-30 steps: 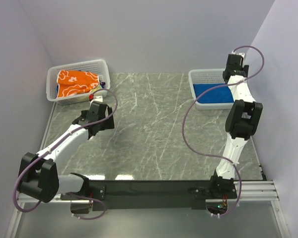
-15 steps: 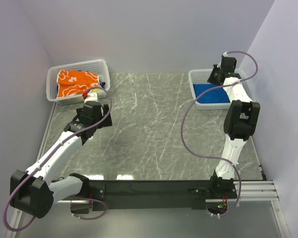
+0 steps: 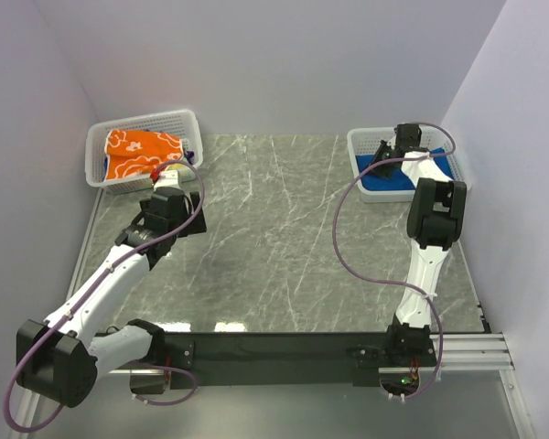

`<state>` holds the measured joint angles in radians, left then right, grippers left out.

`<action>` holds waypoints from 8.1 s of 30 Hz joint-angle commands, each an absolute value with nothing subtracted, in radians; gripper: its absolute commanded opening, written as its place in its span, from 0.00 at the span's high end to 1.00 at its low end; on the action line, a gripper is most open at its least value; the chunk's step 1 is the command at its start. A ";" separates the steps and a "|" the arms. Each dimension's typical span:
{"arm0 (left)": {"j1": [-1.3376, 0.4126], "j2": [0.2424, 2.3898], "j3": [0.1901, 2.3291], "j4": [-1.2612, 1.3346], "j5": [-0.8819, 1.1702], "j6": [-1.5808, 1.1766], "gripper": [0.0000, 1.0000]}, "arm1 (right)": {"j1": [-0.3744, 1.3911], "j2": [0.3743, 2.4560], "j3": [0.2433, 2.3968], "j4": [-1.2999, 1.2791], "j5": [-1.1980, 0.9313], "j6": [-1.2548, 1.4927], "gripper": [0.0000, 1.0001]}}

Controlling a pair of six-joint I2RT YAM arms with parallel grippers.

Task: Fold and stack the towels
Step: Neatly place the folded towel into the bin, then grab crumpled towel, then move the towel to the center of the board, then flatten out the crumpled towel

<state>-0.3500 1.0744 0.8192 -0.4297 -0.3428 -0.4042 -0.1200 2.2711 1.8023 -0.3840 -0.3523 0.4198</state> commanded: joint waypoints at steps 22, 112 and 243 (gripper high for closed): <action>-0.108 1.377 1.282 -0.410 -0.397 -0.518 0.01 | -0.006 1.323 1.327 -0.471 -0.193 0.327 0.20; 0.111 1.954 1.678 -0.051 -0.094 -0.569 0.99 | 0.272 1.155 0.836 -0.304 -0.322 0.238 0.21; -0.531 1.470 0.732 -0.465 -0.276 -0.819 0.55 | 1.239 1.717 1.045 -0.433 0.003 0.158 1.00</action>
